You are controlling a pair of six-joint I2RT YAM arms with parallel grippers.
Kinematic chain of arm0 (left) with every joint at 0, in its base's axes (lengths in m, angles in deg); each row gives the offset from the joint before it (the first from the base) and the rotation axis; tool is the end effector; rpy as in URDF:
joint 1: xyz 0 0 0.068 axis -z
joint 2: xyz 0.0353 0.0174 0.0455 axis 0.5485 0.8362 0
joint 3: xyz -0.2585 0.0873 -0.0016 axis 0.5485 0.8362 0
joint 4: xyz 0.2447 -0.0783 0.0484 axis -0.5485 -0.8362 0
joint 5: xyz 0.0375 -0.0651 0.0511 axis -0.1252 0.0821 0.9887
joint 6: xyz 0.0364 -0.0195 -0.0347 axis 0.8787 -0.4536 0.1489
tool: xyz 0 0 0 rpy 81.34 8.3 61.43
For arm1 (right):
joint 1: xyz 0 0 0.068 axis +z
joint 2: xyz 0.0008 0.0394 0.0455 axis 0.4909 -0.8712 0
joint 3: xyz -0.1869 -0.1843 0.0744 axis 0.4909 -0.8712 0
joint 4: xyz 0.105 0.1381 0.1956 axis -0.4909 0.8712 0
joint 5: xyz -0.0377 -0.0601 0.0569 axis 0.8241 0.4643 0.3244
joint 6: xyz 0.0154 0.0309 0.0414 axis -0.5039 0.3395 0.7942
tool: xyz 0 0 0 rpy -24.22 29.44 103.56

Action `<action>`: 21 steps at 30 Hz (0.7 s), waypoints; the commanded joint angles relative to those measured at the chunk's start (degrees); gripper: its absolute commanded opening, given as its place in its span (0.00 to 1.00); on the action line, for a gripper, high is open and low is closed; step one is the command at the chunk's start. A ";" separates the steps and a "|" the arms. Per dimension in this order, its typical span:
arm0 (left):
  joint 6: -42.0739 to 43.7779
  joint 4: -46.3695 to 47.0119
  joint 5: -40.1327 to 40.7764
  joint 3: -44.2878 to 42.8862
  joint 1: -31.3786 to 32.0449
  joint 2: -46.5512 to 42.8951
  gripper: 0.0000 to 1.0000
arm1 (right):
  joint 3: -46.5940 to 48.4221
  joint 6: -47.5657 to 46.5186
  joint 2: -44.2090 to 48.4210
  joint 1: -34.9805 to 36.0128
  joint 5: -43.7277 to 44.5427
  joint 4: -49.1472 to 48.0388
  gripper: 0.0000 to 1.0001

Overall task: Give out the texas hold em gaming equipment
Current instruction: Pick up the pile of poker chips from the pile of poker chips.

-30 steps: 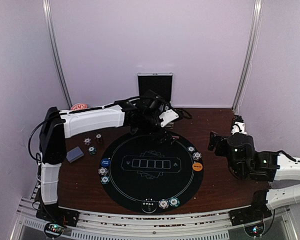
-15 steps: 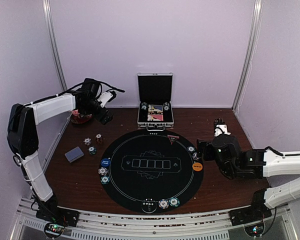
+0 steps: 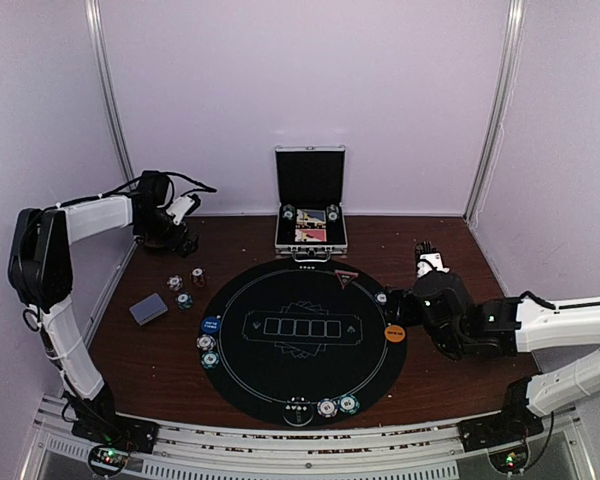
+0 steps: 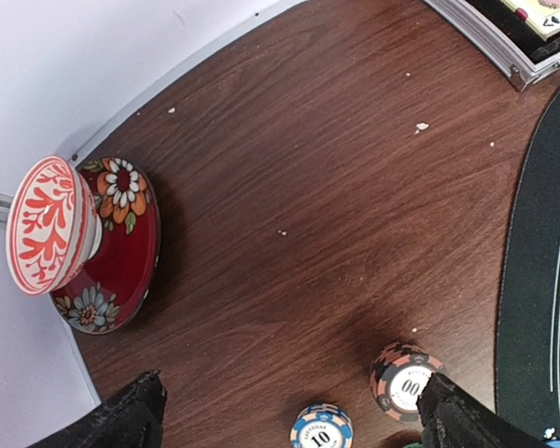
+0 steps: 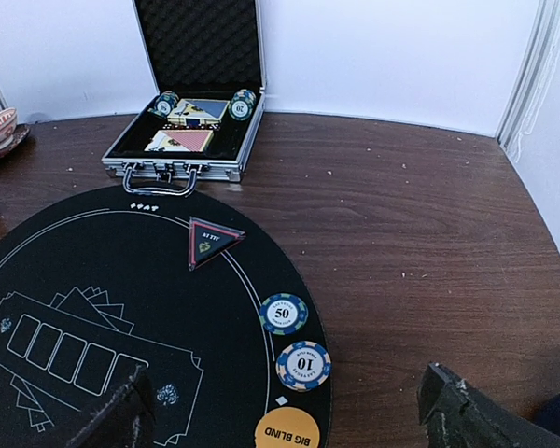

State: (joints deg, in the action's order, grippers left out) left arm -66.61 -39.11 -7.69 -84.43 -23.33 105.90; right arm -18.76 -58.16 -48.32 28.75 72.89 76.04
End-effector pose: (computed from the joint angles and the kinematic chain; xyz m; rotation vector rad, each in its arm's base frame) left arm 0.4001 -0.0712 0.2360 0.5664 2.4115 0.0056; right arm 0.1425 0.1860 0.2247 -0.1453 2.0159 0.1913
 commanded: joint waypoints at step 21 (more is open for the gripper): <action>0.33 -6.70 -10.05 -3.07 -0.12 7.20 0.98 | 2.50 -1.20 -1.70 1.01 0.48 0.05 1.00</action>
State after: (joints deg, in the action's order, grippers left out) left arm -67.18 -45.03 -15.76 -87.68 -23.31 112.85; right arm -17.89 -59.10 -50.33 29.30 72.56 75.91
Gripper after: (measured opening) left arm 0.978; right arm 0.997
